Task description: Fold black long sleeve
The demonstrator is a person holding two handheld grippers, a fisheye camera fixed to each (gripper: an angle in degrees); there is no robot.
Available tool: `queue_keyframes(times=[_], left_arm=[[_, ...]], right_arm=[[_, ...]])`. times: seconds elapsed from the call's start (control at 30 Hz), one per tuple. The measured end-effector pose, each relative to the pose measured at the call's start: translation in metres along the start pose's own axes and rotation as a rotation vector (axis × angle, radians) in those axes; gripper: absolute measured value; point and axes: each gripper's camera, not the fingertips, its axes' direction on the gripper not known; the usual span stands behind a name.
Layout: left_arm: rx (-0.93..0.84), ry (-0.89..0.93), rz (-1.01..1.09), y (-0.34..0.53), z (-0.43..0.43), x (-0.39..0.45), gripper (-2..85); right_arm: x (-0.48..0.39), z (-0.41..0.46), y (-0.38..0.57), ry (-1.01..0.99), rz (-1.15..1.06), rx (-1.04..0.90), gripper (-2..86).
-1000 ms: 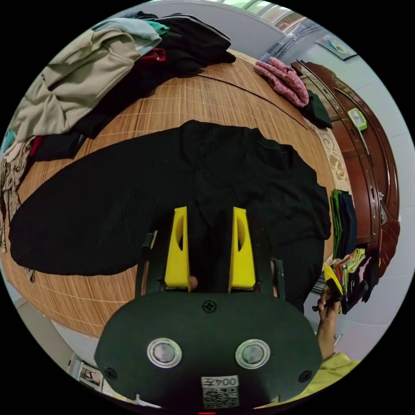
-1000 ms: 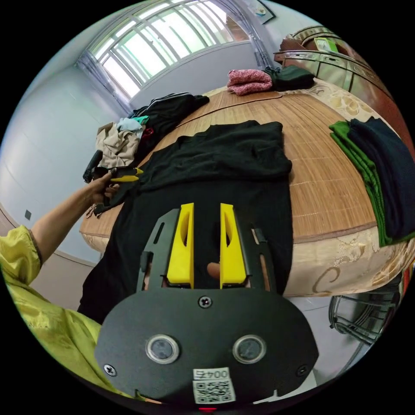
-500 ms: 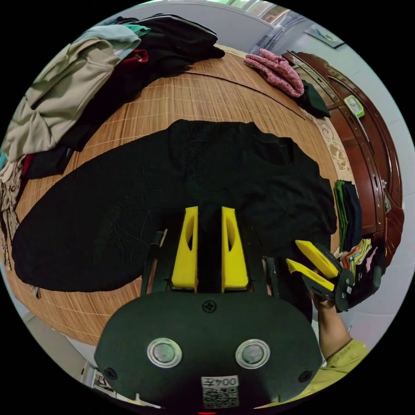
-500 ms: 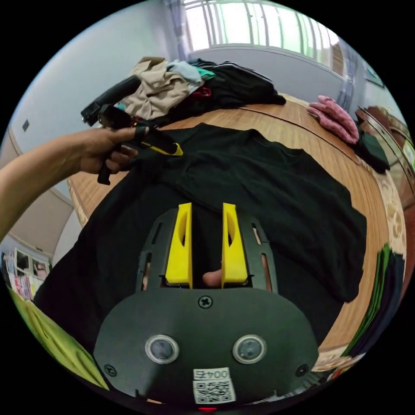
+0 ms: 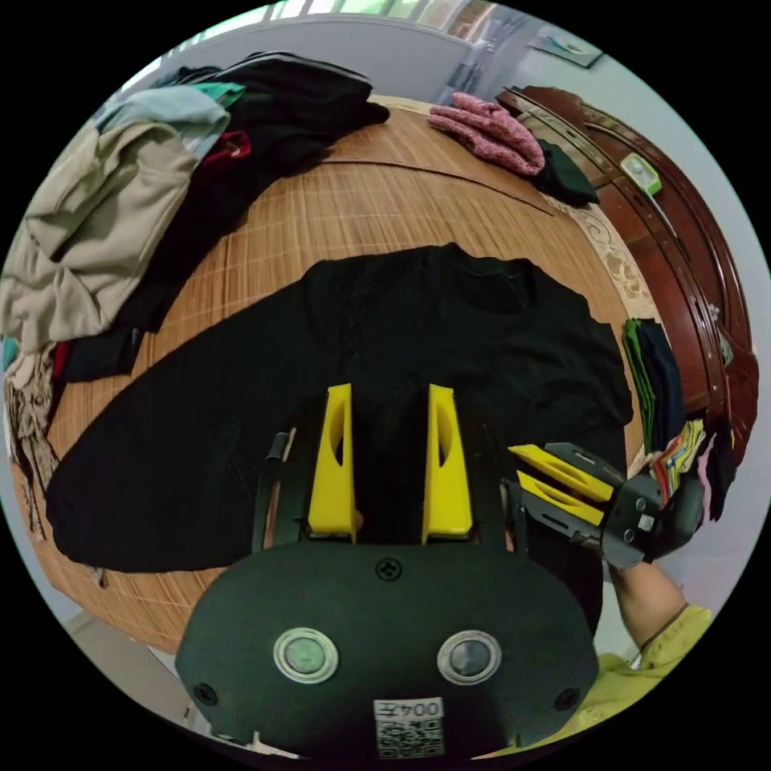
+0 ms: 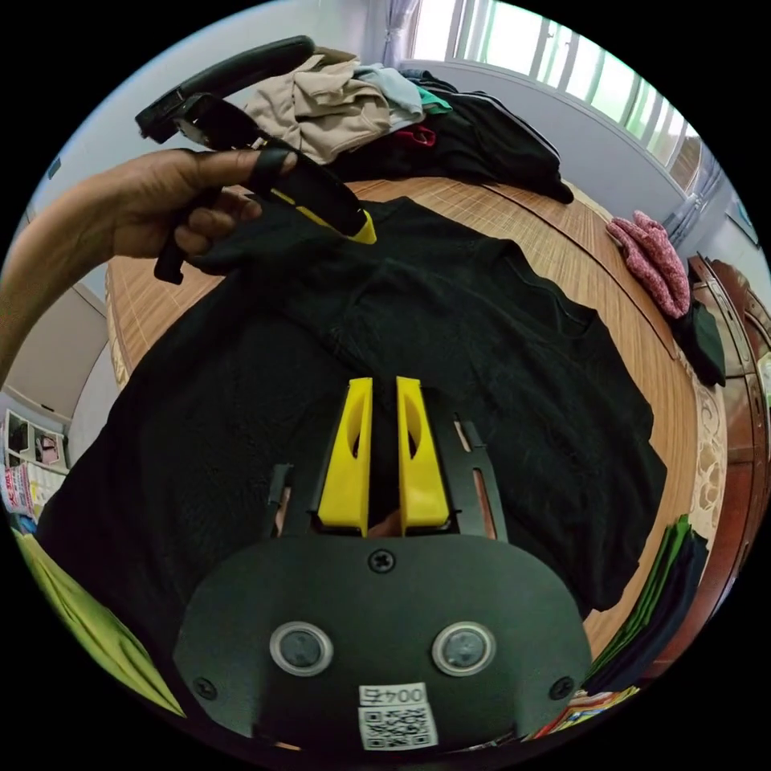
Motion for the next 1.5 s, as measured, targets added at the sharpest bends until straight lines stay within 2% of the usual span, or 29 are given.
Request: queue_keyframes(times=[0.3,0.5,0.7,0.9,1.03,1.13,1.2,1.3,1.4,1.5], left_arm=[[-0.155,-0.025,0.336,-0.030,0.028,0.046,12.6],[-0.185,0.058,0.317,-0.045,0.025,0.069,4.3],[-0.162,0.141,0.259,-0.065,-0.009,0.089,2.8],[-0.208,0.068,0.248,-0.073,-0.013,0.114,4.5],[-0.222,-0.053,0.203,-0.066,0.005,0.134,12.3],[-0.123,-0.105,0.126,-0.063,-0.010,0.146,16.2],[-0.040,-0.141,0.102,-0.059,-0.026,0.158,16.5],[0.070,-0.179,0.125,-0.047,-0.045,0.191,14.1],[0.138,-0.128,0.213,-0.035,-0.045,0.236,9.8],[0.128,-0.005,0.288,-0.042,-0.031,0.287,8.8]], right_arm=[[0.009,-0.005,0.003,0.000,0.027,-0.001,6.0],[0.019,-0.015,0.009,0.053,0.027,0.007,4.1],[0.040,-0.055,0.013,0.069,0.057,0.055,3.9],[0.058,-0.078,0.019,0.005,0.056,0.052,4.0],[0.080,-0.073,0.034,-0.041,0.104,-0.003,5.1],[0.106,-0.102,0.058,-0.128,0.159,0.100,8.1],[0.127,-0.125,0.080,-0.156,0.212,0.157,10.3],[0.174,-0.166,0.138,-0.184,0.351,0.258,9.0],[0.223,-0.193,0.209,-0.057,0.463,0.324,5.7],[0.267,-0.204,0.259,0.102,0.515,0.245,4.3]])
